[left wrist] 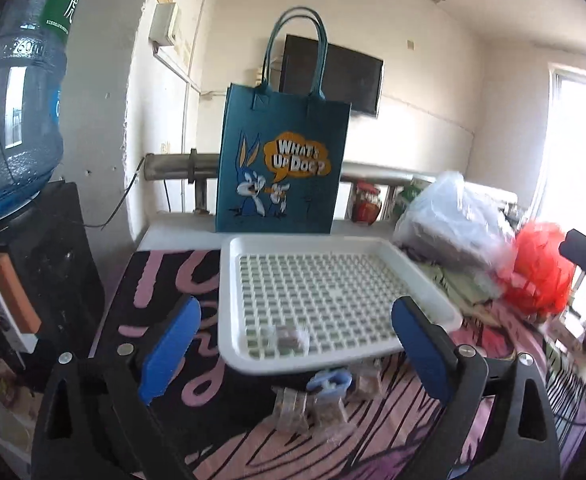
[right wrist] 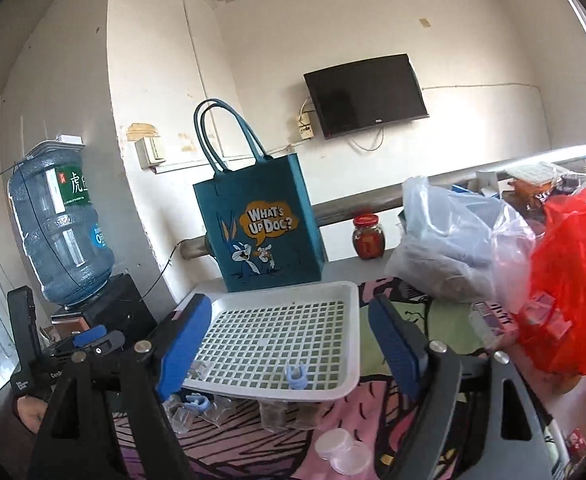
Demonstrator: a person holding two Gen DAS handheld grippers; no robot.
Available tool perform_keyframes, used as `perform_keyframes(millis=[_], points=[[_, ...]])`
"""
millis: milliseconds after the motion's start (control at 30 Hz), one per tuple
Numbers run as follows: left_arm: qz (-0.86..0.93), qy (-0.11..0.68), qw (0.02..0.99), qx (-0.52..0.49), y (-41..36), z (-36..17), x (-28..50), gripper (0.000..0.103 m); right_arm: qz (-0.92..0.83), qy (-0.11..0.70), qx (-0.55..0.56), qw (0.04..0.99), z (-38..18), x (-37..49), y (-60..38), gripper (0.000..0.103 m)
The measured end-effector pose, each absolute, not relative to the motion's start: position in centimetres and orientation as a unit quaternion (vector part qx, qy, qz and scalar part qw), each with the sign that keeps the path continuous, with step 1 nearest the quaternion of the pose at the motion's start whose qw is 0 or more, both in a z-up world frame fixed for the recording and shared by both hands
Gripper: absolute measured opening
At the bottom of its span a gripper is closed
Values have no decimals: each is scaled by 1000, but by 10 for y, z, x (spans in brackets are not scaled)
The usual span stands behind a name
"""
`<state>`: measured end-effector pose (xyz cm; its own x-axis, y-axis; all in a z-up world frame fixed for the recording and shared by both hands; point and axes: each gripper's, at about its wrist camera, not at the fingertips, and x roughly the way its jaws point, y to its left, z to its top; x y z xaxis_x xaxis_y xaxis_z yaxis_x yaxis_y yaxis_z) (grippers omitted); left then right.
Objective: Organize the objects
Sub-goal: 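Lower the bag into the grid tray with the left tool while the right tool drops the clip there, then grasp another bag with the left tool while the right tool grasps a clear round lid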
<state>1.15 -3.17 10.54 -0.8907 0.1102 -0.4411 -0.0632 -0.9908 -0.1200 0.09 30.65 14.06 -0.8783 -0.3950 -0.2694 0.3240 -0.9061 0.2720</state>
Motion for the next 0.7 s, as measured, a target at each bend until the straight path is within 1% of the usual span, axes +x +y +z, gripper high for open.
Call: perform_keyframes(millis=[100, 200, 267, 333, 467, 500, 567, 600, 667, 700], points=[[963, -30, 35, -264, -29, 81, 15, 97, -962, -81, 206, 162, 123, 5, 311, 82], [950, -20, 26, -311, -29, 52, 8, 97, -954, -45, 258, 146, 88, -3, 304, 81], [940, -21, 17, -341, -31, 36, 2, 97, -945, -25, 293, 143, 65, -10, 296, 77], [933, -28, 12, -359, -34, 28, -4, 97, -934, -6, 324, 152, 47, -18, 286, 69], [929, -34, 10, -369, -34, 20, -9, 96, -922, 59, 355, 146, 22, -29, 261, 66], [928, -33, 12, -371, -34, 19, -11, 95, -919, 69, 360, 143, 18, -31, 259, 62], [923, -32, 21, -383, -30, 16, -16, 86, -916, 85, 368, 137, 12, -37, 255, 58], [921, -33, 27, -388, -29, 15, -18, 83, -915, 91, 371, 133, 11, -39, 254, 55], [916, -32, 33, -398, -26, 13, -21, 69, -912, 104, 375, 128, 8, -44, 253, 51], [914, -32, 36, -404, -26, 11, -23, 67, -910, 110, 377, 129, 7, -45, 251, 48]])
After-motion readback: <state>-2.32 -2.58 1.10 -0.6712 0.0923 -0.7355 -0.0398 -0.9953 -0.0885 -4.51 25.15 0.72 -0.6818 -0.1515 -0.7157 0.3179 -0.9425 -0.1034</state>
